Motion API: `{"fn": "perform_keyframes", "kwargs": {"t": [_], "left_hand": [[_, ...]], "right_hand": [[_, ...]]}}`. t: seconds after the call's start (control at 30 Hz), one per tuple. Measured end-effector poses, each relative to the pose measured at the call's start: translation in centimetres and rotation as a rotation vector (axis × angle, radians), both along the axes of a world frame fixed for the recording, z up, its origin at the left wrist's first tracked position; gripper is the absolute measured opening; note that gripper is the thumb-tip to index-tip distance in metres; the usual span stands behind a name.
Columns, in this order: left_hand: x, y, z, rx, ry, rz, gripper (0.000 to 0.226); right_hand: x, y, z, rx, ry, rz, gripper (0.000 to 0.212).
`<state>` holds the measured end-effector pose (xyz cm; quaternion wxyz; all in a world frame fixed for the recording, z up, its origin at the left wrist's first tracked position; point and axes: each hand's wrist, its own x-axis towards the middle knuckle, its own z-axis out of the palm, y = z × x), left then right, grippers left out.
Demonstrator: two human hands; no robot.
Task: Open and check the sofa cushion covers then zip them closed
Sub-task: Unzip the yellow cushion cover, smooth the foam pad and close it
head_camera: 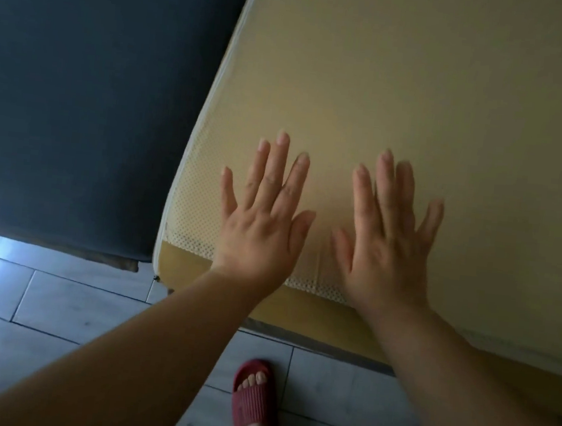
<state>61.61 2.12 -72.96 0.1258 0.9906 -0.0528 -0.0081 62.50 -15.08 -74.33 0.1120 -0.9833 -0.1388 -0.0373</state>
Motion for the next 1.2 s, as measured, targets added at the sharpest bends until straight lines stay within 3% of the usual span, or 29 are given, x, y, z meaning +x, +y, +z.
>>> {"fn": "perform_keyframes", "kwargs": {"t": [0.1,0.27,0.43,0.57,0.73,0.87,1.0,1.07,1.2], "left_hand": [[-1.2,-1.0,-1.6,0.081,0.200,0.027,0.062],[0.6,-6.4,-0.2,-0.005,0.008,-0.080,0.059],[0.5,-10.6,-2.5,0.080,0.171,-0.099,0.062],[0.8,-14.1,-0.7,0.045,-0.013,-0.183,0.060],[-0.1,-19.0,-1.8,0.103,0.147,-0.224,0.067],[0.7,-25.0,0.1,-0.026,-0.072,-0.283,0.059],[0.2,-30.5,-1.7,0.113,0.134,-0.354,0.061],[0.3,-30.9,-2.3,0.115,0.148,-0.335,0.065],[-0.1,-32.7,-0.8,0.032,-0.058,-0.360,0.060]], "right_hand": [[-2.2,-2.4,-1.4,-0.120,0.162,0.035,0.069],[-1.0,-6.0,0.7,-0.051,-0.010,-0.038,0.065],[-2.2,-11.3,-1.1,-0.093,0.185,-0.044,0.072],[-1.7,-15.5,0.6,-0.031,-0.004,-0.184,0.070],[-3.1,-20.3,-0.9,-0.053,0.192,-0.149,0.074],[-2.9,-24.6,1.0,0.001,0.006,-0.281,0.070],[-5.0,-29.2,-1.6,-0.066,0.186,-0.266,0.071],[-4.9,-30.4,-1.3,-0.015,0.138,-0.291,0.069],[-5.2,-33.2,1.0,0.011,-0.101,-0.444,0.064]]}}
